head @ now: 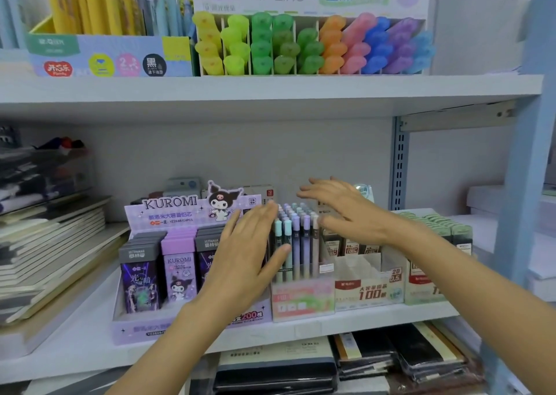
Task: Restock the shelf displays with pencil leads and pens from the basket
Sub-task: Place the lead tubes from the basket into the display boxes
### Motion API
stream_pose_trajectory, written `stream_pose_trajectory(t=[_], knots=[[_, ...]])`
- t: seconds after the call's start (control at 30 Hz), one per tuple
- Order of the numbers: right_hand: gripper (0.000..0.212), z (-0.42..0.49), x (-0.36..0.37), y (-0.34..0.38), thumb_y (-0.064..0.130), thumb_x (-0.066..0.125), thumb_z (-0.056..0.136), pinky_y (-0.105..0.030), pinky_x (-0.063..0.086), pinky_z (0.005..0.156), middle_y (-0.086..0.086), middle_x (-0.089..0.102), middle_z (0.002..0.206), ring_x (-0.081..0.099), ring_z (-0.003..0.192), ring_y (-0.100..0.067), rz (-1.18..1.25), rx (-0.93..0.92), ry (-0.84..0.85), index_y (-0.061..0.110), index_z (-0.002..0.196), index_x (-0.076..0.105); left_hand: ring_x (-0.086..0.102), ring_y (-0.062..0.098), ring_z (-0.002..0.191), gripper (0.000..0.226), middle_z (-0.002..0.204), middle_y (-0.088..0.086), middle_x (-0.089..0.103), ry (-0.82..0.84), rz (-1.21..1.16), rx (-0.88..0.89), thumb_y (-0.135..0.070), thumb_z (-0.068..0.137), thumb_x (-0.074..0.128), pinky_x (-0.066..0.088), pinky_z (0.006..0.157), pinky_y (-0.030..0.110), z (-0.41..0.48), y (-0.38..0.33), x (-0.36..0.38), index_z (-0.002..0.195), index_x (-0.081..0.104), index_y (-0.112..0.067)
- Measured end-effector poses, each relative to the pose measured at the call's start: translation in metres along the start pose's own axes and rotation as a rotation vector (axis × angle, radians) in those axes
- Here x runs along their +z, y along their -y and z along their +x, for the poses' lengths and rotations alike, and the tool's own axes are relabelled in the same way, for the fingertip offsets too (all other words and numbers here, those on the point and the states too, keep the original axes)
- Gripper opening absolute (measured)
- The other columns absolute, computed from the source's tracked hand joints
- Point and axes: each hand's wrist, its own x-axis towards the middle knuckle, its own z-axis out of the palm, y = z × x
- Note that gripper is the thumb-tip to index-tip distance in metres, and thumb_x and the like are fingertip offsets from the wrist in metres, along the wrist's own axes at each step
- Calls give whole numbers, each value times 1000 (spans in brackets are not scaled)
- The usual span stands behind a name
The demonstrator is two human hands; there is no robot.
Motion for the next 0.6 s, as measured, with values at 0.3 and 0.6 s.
stream_pose_trajectory(t=[0.3, 0.6], knots=[[65, 3, 26, 17, 49, 50, 95, -28, 16, 117, 6, 35, 154, 30, 141, -10, -67, -42, -32, 26, 151, 28, 24, 7, 145, 49, 153, -10, 38, 4, 92, -52, -40, 103, 31, 5, 122, 33, 8, -8, -5, 151, 32, -26], [59, -11, 22, 11, 46, 59, 92, -27, 31, 110, 10, 46, 146, 42, 132, -8, 15, -30, -117, 30, 145, 39, 7, -6, 141, 78, 156, -19, 11, 81, 34, 35, -76, 89, 19, -3, 118, 25, 0, -8, -5, 154, 7, -35]])
